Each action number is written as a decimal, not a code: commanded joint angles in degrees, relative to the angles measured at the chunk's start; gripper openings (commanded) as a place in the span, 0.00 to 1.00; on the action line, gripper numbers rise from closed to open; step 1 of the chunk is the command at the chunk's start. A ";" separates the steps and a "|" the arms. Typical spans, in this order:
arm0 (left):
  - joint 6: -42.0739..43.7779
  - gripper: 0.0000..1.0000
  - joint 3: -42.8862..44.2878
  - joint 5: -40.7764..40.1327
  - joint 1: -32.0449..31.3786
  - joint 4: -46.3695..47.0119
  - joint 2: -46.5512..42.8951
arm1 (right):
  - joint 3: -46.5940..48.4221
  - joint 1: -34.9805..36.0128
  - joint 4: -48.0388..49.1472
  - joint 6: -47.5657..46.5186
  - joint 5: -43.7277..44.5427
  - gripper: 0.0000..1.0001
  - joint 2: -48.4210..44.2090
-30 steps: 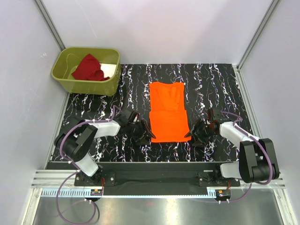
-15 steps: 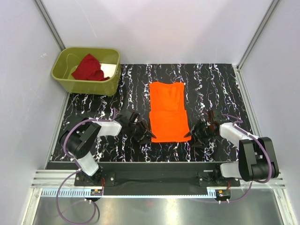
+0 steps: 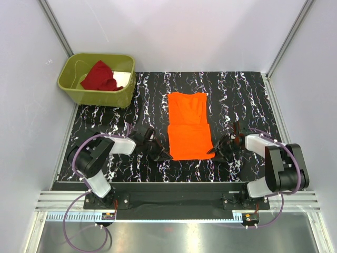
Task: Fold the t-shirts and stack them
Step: Fold the tshirt
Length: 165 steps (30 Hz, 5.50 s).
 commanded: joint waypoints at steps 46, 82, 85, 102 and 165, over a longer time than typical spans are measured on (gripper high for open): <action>30.50 0.00 27.76 -13.32 2.61 -45.33 -13.00 | 25.73 14.59 -19.51 -6.65 4.16 0.00 -1.52; 33.94 0.04 69.89 1.01 17.83 -38.14 26.81 | 71.02 1.49 -23.12 -14.92 -10.69 0.03 40.33; 35.17 0.03 75.33 -0.56 18.09 -39.00 31.38 | 74.01 0.87 -23.20 -15.10 -9.90 0.05 43.31; 51.70 0.51 66.85 -24.83 10.46 -49.82 7.79 | 94.46 -1.50 -25.31 -22.57 -2.86 0.74 52.71; 37.28 0.64 86.95 -50.67 -13.63 -66.18 31.66 | 36.75 3.60 -6.51 -17.73 -5.42 0.69 22.84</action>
